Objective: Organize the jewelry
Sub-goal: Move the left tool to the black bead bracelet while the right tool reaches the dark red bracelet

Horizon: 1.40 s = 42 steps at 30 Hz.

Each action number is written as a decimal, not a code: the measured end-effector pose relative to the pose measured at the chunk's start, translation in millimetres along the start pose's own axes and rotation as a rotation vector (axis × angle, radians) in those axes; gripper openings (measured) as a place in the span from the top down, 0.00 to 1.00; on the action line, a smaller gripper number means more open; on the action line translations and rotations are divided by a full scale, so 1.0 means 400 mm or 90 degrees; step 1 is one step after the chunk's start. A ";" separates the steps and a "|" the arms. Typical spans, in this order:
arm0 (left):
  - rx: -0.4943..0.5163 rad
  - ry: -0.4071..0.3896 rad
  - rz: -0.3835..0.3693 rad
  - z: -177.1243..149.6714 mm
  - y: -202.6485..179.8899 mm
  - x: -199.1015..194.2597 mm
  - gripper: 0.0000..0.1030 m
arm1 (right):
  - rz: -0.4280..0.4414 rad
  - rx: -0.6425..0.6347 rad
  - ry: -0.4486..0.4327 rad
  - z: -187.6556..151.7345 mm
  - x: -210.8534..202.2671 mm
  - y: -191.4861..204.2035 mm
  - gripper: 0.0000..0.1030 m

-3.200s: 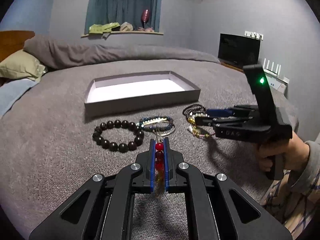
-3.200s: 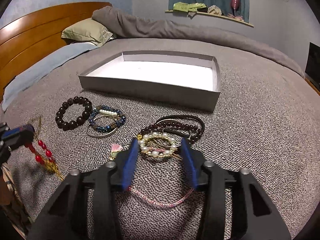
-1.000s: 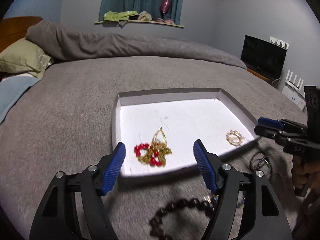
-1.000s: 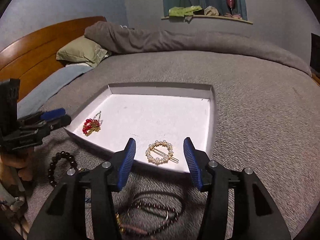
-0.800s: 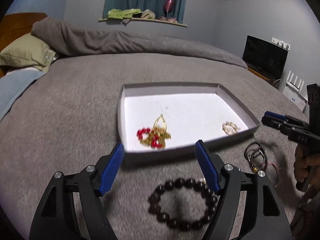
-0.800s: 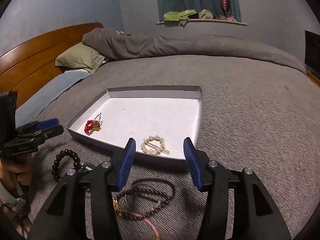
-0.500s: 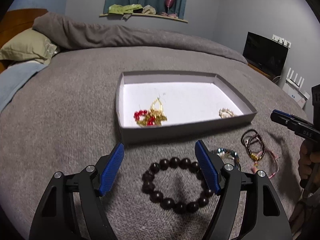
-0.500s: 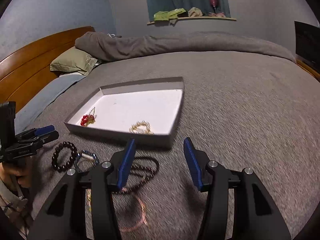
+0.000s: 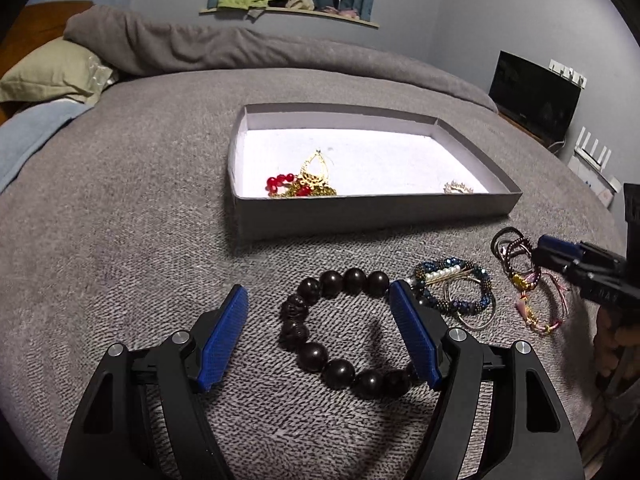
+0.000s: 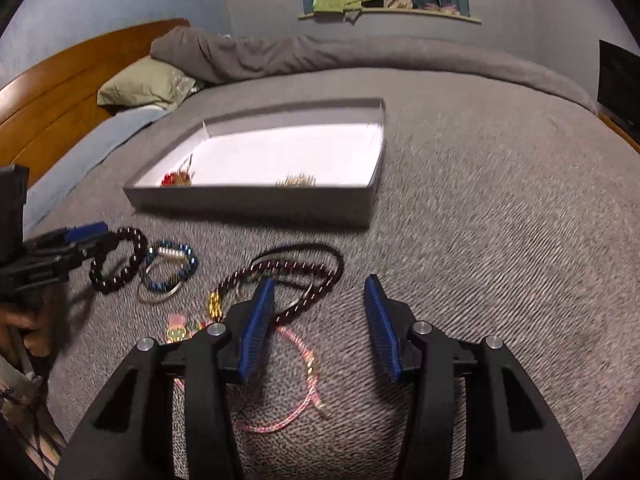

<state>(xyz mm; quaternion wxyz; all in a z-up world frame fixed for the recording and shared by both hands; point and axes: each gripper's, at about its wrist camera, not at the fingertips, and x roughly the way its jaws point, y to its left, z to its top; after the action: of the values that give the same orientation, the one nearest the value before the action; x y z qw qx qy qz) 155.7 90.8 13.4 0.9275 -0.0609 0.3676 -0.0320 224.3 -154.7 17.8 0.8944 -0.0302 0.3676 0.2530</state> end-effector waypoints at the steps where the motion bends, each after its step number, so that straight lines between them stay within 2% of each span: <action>1: -0.001 0.001 -0.003 -0.001 0.000 0.002 0.28 | 0.000 -0.001 0.003 -0.005 0.003 0.004 0.59; 3: -0.005 0.003 -0.009 -0.002 0.000 0.003 0.26 | 0.005 0.000 0.005 -0.010 0.004 0.006 0.65; 5: -0.005 0.003 -0.009 -0.001 -0.001 0.002 0.24 | 0.014 -0.002 0.010 -0.011 0.007 0.010 0.75; 19: -0.008 0.009 0.000 -0.006 0.002 0.013 0.24 | 0.033 0.051 0.013 -0.004 0.010 -0.017 0.77; 21: -0.007 0.011 -0.002 -0.007 0.002 0.014 0.24 | 0.032 0.049 0.013 -0.007 0.007 -0.018 0.85; 22: -0.007 0.013 -0.003 -0.006 0.002 0.015 0.24 | 0.024 0.041 0.012 -0.007 0.005 -0.016 0.94; 23: -0.006 0.014 -0.003 -0.006 0.003 0.016 0.24 | 0.021 0.037 0.011 -0.006 0.003 -0.017 0.99; 24: -0.006 0.015 -0.005 -0.006 0.003 0.016 0.24 | 0.018 0.039 0.009 -0.004 -0.001 -0.021 1.00; 31: -0.004 0.018 -0.005 -0.003 0.003 0.020 0.24 | -0.022 0.051 -0.011 0.010 -0.024 -0.062 1.00; 33: -0.003 0.017 -0.003 -0.002 0.004 0.019 0.24 | -0.010 0.055 -0.012 0.010 -0.025 -0.061 1.00; 37: -0.006 0.011 0.000 0.001 0.007 0.014 0.24 | 0.023 0.047 -0.019 0.010 -0.029 -0.034 0.89; 42: -0.004 0.007 0.003 0.003 0.004 0.010 0.24 | 0.067 -0.027 -0.025 0.004 -0.035 0.051 0.88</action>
<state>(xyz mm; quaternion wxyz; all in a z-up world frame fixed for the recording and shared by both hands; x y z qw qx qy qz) 159.3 92.2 11.2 0.9253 -0.0630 0.3728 -0.0292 207.2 -142.7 31.1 0.8860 -0.0247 0.3455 0.3082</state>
